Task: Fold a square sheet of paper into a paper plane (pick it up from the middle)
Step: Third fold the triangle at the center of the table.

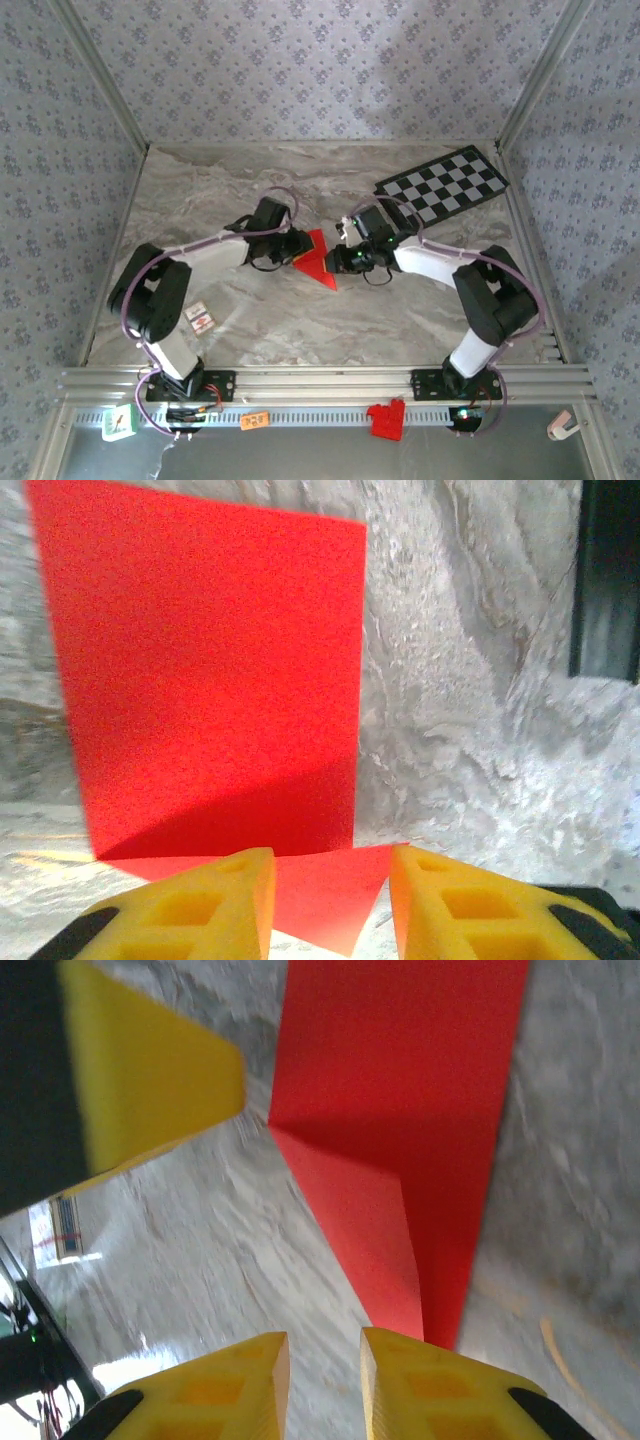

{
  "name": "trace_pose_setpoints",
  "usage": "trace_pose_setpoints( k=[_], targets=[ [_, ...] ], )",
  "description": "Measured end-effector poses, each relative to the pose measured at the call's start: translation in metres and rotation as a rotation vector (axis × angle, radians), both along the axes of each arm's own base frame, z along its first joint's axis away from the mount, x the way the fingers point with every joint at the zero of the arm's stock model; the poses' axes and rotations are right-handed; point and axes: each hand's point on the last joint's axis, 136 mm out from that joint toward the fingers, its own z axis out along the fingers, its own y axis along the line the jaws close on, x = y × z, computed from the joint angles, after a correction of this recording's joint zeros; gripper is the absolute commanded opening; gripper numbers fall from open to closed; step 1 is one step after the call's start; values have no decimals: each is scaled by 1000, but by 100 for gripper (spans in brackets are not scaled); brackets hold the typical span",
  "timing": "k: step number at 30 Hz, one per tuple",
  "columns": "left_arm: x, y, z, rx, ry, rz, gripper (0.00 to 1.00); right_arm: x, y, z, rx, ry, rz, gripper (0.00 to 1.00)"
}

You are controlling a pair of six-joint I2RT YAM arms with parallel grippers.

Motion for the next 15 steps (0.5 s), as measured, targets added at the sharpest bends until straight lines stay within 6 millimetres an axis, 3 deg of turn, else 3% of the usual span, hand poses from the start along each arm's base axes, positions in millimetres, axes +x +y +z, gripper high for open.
trace_pose_setpoints(
  k=[6,15],
  targets=[
    [-10,26,-24,-11,75,97,40,15,8,-14,-15,18,-13,27],
    [-21,24,-40,-48,141,107,39,20,5,-39,-82,61,-33,24]
  ],
)
